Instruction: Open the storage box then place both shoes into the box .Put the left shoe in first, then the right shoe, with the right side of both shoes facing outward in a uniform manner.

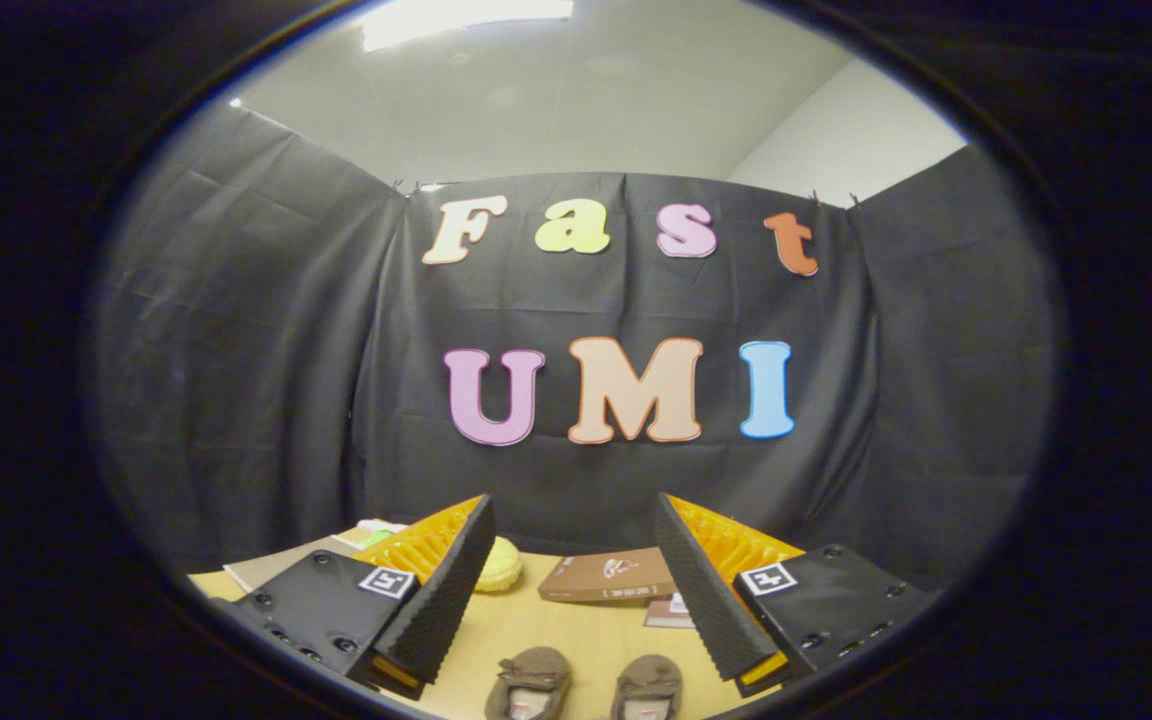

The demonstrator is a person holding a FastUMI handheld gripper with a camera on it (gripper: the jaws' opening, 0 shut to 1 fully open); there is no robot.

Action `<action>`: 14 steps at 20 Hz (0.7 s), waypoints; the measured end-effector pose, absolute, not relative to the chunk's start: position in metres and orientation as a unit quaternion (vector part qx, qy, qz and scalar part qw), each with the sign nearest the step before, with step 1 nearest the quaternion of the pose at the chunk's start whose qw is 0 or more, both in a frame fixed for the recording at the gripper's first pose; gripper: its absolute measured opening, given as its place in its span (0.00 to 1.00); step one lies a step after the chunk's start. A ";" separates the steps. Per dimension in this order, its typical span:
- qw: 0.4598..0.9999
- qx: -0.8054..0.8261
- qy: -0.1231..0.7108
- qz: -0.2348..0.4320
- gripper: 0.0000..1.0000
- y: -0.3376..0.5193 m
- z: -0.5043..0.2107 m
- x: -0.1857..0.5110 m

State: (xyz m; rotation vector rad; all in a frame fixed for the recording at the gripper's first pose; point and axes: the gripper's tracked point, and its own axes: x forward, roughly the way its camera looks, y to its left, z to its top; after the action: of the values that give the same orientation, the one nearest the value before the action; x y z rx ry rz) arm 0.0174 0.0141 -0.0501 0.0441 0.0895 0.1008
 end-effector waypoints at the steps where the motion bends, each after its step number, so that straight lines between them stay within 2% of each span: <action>1: 0.997 0.030 0.051 0.058 1.00 0.019 -0.056 0.019; 14: 0.960 0.126 0.159 0.192 1.00 0.114 -0.150 0.022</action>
State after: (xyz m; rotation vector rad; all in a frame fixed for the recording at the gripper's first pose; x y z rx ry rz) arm 0.0218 0.1140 -0.1495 0.2554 0.3218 0.3886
